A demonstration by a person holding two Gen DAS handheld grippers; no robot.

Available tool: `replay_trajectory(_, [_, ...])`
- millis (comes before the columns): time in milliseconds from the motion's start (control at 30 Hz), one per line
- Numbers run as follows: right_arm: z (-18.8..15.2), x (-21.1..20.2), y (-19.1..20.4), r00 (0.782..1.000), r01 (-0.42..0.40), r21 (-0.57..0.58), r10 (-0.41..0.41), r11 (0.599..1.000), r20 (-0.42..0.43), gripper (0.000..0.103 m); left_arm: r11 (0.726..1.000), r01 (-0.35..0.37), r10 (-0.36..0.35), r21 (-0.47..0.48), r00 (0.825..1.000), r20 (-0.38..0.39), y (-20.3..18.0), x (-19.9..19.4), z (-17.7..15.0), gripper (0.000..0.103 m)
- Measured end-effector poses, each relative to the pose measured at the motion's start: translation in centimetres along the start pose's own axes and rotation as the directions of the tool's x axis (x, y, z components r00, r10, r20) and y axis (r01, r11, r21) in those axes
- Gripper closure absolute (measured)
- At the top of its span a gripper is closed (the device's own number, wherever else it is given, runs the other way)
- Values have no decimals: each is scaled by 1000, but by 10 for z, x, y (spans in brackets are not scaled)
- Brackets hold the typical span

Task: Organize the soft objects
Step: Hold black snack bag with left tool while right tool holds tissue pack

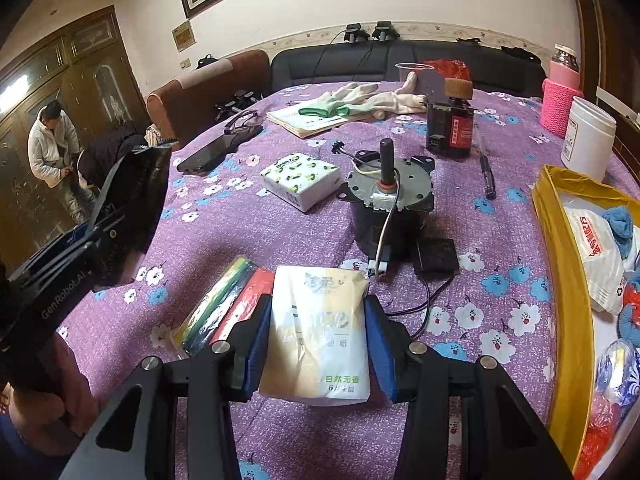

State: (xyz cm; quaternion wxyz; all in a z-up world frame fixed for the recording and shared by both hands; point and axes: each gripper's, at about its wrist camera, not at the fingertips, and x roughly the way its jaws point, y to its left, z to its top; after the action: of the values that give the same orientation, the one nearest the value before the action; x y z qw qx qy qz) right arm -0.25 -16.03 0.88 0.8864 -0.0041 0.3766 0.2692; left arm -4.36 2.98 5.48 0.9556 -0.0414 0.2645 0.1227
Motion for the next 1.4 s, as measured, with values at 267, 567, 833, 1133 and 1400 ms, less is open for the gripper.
replay_trajectory(267, [0, 2, -2, 1000, 4, 7, -4, 1000, -5, 54, 1000, 1, -1, -2, 1000, -3, 1, 3, 0, 71])
replay_trajectory(567, [0, 5, -6, 1000, 13, 15, -13, 1000, -11, 54, 1000, 14, -14, 9, 1000, 12, -1, -1, 0, 71])
replay_trajectory(833, [-1, 8, -5, 999, 33, 10, -33, 999, -12, 54, 1000, 28, -29, 12, 999, 33, 0, -7, -1, 71])
replay_trajectory(1133, [-2, 10, -5, 999, 34, 10, -34, 999, -16, 54, 999, 33, -33, 14, 999, 28, -1, -8, -1, 71])
replay_trajectory(1400, [-2, 10, -5, 999, 37, 6, -37, 999, -15, 54, 999, 33, -33, 16, 999, 24, 0, -7, 0, 71])
